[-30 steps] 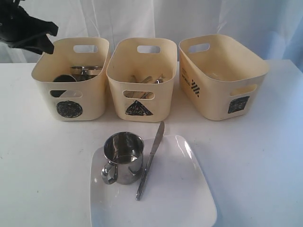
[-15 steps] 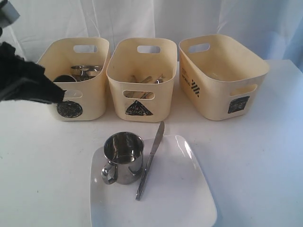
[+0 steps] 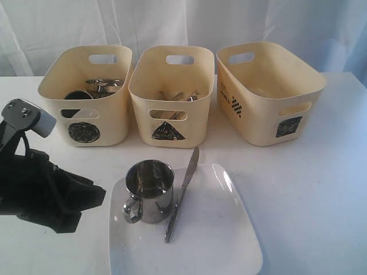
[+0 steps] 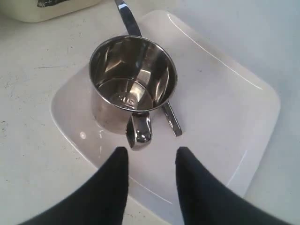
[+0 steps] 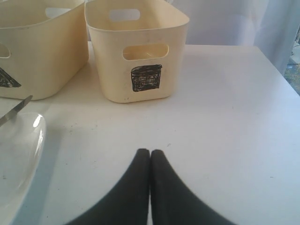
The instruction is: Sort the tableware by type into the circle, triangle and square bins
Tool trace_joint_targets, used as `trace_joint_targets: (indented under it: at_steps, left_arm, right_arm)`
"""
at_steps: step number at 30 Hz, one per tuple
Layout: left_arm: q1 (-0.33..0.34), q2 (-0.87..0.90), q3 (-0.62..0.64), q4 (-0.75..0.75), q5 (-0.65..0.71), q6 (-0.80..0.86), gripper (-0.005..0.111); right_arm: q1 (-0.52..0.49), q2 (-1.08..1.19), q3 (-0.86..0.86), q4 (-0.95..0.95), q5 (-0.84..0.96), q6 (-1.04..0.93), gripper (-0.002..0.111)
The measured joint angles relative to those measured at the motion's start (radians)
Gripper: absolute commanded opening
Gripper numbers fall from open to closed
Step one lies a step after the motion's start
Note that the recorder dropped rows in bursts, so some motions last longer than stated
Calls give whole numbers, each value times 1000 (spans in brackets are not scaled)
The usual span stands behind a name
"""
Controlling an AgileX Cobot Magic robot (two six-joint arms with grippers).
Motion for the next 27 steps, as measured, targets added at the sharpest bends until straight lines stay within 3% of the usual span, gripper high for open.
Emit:
trace_joint_targets:
  at_steps: [6,17,27]
  left_arm:
    - [-2,12,0,-7,-9,23,66]
    - [-2,154,0,-7,-5,54,66]
    - [-2,177,0,-80,-7,117,66]
  right_arm:
    - [0,0,0,0,0,0,0]
    - [0,0,0,0,0,0,0]
    - [0,0,0,0,0,16,0]
